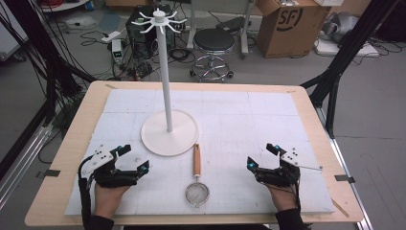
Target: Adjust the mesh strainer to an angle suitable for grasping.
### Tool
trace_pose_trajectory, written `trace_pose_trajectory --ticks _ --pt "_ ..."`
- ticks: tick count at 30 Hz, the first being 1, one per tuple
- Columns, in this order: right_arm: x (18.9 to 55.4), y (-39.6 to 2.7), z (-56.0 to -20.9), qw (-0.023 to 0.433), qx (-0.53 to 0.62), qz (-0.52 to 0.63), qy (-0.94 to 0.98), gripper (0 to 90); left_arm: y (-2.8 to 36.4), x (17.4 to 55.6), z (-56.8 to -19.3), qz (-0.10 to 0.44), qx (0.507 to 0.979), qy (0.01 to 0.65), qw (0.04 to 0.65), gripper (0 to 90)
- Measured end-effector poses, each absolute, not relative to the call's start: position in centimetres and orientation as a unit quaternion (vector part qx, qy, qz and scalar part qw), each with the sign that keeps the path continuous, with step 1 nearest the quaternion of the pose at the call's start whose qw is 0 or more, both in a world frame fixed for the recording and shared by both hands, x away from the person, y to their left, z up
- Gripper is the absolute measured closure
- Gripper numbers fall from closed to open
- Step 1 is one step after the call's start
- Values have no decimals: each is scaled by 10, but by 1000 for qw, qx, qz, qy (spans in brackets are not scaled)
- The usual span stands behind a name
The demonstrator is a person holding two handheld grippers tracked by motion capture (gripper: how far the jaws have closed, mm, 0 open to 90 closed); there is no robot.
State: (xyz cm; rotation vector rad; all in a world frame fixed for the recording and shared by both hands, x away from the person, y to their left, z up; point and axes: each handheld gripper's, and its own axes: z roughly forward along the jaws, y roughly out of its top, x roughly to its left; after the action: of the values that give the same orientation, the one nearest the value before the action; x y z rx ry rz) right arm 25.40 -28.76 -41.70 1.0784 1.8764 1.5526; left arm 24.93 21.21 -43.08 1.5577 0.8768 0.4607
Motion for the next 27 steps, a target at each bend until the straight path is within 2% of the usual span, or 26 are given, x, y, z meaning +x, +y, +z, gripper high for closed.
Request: trace_pose_trajectory --ticks 8,10,14,21,27 --pt "256 -286 -416 230 392 567 687 75 212 250 -431 199 674 378 603 33" --pt "258 -284 -414 217 396 571 686 205 212 250 -432 197 673 378 604 33" --pt "262 -279 -410 204 394 572 690 353 213 249 -432 195 672 380 604 34" --pt "266 -274 -407 187 386 567 704 466 210 248 -432 196 672 378 606 34" --pt "270 -266 -406 178 381 559 714 607 211 248 -432 194 670 379 607 34"
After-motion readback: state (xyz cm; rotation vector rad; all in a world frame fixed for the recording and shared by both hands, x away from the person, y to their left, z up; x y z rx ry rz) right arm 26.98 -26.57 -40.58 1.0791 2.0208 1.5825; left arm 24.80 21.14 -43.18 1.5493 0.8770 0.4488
